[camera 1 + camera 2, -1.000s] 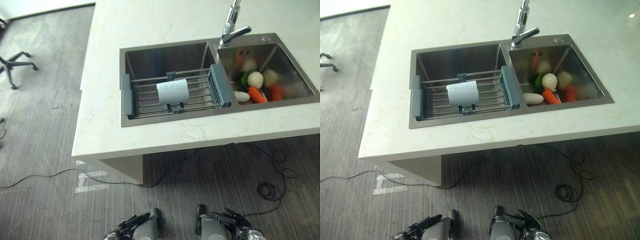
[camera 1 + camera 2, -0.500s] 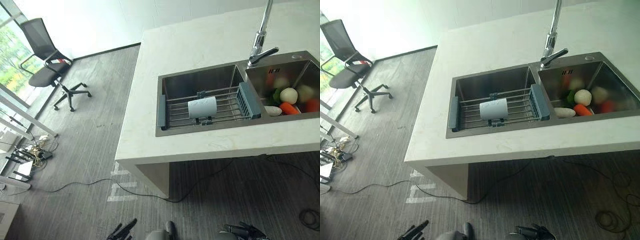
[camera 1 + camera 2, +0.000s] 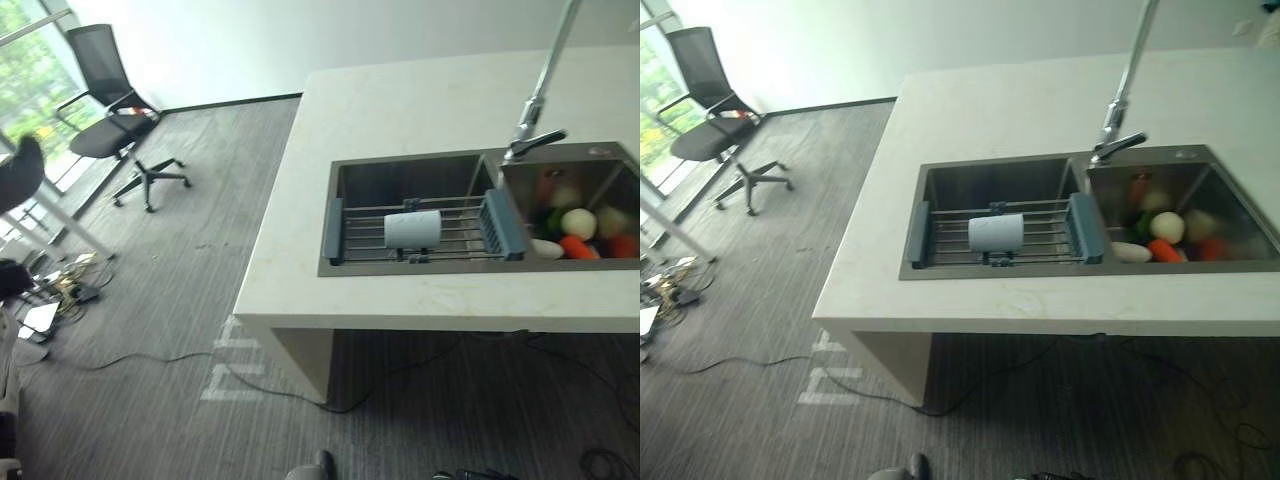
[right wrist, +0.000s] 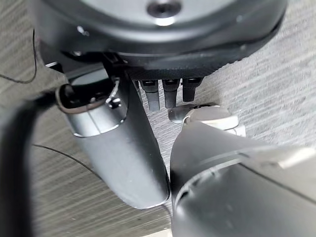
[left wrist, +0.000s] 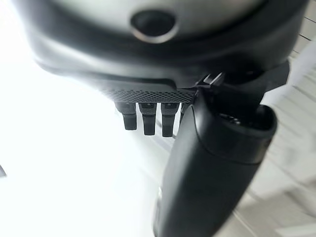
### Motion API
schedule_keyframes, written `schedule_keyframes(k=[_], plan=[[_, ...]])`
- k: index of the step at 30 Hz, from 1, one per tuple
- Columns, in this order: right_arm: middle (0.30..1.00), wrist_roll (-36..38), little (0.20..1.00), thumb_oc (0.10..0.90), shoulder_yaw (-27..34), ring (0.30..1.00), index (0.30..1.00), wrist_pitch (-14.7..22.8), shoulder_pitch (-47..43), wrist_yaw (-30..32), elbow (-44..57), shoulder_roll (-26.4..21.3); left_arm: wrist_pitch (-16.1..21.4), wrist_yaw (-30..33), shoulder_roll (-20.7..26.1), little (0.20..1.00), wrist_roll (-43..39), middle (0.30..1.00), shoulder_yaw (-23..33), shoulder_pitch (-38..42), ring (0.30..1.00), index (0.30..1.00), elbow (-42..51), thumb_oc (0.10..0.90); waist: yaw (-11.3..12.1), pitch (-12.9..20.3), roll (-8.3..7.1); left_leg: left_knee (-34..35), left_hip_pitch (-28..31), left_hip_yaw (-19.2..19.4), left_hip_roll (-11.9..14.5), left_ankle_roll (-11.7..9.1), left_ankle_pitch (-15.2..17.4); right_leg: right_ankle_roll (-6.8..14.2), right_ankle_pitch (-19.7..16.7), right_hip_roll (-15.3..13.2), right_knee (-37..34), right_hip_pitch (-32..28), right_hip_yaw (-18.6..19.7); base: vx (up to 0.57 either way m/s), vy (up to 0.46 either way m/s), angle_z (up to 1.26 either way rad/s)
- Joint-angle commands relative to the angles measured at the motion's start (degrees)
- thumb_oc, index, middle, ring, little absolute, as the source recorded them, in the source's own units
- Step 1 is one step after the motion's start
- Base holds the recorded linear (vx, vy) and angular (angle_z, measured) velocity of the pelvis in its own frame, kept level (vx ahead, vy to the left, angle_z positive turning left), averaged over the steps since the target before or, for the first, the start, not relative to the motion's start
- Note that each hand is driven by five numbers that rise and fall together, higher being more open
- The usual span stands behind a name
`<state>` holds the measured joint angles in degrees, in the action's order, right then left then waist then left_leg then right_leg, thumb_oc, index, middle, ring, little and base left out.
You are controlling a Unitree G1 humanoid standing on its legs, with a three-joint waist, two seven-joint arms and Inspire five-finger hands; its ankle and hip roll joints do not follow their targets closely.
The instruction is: Place the dishes in the dishwasher.
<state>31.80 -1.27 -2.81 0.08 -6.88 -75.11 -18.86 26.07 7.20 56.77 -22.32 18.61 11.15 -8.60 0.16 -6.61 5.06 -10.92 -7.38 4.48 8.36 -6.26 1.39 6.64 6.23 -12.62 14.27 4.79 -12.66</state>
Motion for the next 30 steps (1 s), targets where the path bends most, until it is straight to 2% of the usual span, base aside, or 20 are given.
schedule_keyframes(k=[1,4,6,7,8,11,12,13,16,19,22,30], plan=[[0.900,-1.17,0.900,0.800,1.52,0.900,0.900,0.79,-1.03,-2.17,0.47,-1.40,-0.38,-12.35,3.41,0.900,-3.37,0.900,-0.65,5.94,0.900,0.900,-1.01,0.800,-1.57,-0.24,2.08,-6.27,-0.27,1.82,2.55,-0.74,11.63,2.02,8.44,-0.98,2.92,0.25,2.06,0.09,-0.048,-0.45],[0.900,-2.32,0.900,0.800,1.94,0.900,0.900,0.69,-1.26,-3.20,0.18,-2.06,-4.26,-17.76,5.75,0.900,-4.02,0.900,-6.20,11.50,0.900,0.900,-0.52,0.800,-3.05,-0.11,2.25,-6.27,0.09,2.96,2.89,-0.76,11.64,2.49,7.99,-0.67,2.92,0.96,3.54,0.08,-0.036,-0.48],[0.900,-1.74,0.900,0.800,2.55,0.900,0.900,0.03,-1.23,-3.30,0.02,-2.88,-8.83,-23.68,7.33,0.900,-5.07,0.900,-14.07,18.26,0.900,0.900,-0.70,0.800,-4.83,-0.26,2.45,-6.27,0.59,4.33,3.06,-0.60,11.66,3.00,7.19,-0.44,2.92,2.04,5.73,0.07,-0.025,-0.68],[0.900,-1.42,0.900,0.800,2.78,0.900,0.900,-0.13,-1.15,-3.09,-0.02,-2.99,-9.85,-24.29,7.20,0.900,-5.13,0.900,-16.85,20.54,0.900,0.900,-0.99,0.800,-5.30,-0.39,2.44,-6.27,0.72,4.72,3.02,-0.54,11.69,3.11,6.90,-0.34,2.92,2.40,6.42,0.03,0.001,-0.63],[0.900,-1.07,0.900,0.800,3.37,0.900,0.900,-0.94,-0.83,-2.90,-0.37,-3.68,-13.01,-26.07,6.08,0.900,-4.97,0.900,-21.79,24.23,0.900,0.900,-0.84,0.800,-6.94,-0.66,2.58,-6.27,1.01,5.58,2.87,-0.28,11.85,3.39,6.33,-0.16,2.92,3.26,8.06,0.01,0.030,-0.49],[0.900,-1.49,0.900,0.800,4.79,0.900,0.900,-1.23,0.50,-3.03,-1.51,-4.40,-17.18,-26.81,3.71,0.900,-2.87,0.900,-27.87,28.16,0.900,0.900,-1.66,0.800,-8.74,-0.79,3.01,-6.27,1.76,6.83,2.23,0.10,12.18,3.88,5.55,-0.07,2.92,4.01,10.25,0.05,0.068,-0.53],[0.900,-1.54,0.900,0.800,5.05,0.900,0.900,-0.45,1.26,-3.62,-1.54,-4.67,-19.16,-25.21,1.77,0.900,-2.15,0.900,-31.56,30.50,0.900,0.900,-3.64,0.800,-10.10,-0.93,3.45,-6.27,2.07,7.84,1.98,0.36,12.28,4.16,5.00,-0.32,2.92,4.61,11.24,0.04,0.076,-0.32],[0.900,-1.34,0.900,0.800,5.05,0.900,0.900,-0.19,1.38,-3.68,-1.39,-4.61,-18.93,-24.44,1.29,0.900,-1.28,0.900,-32.38,31.12,0.900,0.900,-4.34,0.800,-10.34,-0.94,3.53,-6.27,2.08,8.17,1.92,0.44,12.33,4.26,4.86,-0.39,2.92,4.83,11.45,0.01,0.067,-0.20],[0.900,-0.96,0.900,0.800,4.81,0.900,0.900,0.41,1.60,-4.06,-0.49,-4.46,-15.02,-20.39,0.74,0.900,4.79,0.900,-34.69,32.35,0.900,0.900,-7.64,0.800,-11.19,-1.03,3.76,-6.27,2.06,9.09,1.78,0.62,12.52,4.56,4.50,-0.55,2.92,5.52,12.10,-0.02,0.027,-0.18],[0.900,-1.12,0.900,0.800,4.29,0.900,0.900,0.90,1.75,-4.07,0.35,-4.04,-14.87,-20.50,-0.24,0.900,3.33,0.900,-35.92,33.05,0.900,0.900,-10.10,0.800,-11.69,-1.10,3.69,-6.27,2.06,9.55,1.67,0.75,12.63,4.72,4.21,-0.56,2.92,6.01,12.74,0.00,0.000,0.00],[0.900,-0.40,0.900,0.800,3.83,0.900,0.900,1.32,1.90,-3.61,1.44,-3.72,-13.71,-19.43,-2.15,0.900,8.06,0.900,-37.02,32.88,0.900,0.900,-12.71,0.800,-12.32,-1.12,3.67,-6.27,2.15,10.11,1.67,0.89,12.78,4.86,3.96,-0.50,2.92,6.53,13.42,0.00,-0.004,0.01],[0.900,-1.00,0.900,0.800,4.57,0.900,0.900,0.87,2.64,-3.01,1.99,-3.52,-12.39,-13.93,-3.92,0.900,13.09,0.900,-37.19,31.74,0.900,0.900,-15.31,0.800,-13.02,-1.72,3.95,-6.27,2.49,11.22,1.70,0.95,12.89,5.10,3.68,-0.75,2.92,7.04,13.83,0.00,0.003,-0.08]])
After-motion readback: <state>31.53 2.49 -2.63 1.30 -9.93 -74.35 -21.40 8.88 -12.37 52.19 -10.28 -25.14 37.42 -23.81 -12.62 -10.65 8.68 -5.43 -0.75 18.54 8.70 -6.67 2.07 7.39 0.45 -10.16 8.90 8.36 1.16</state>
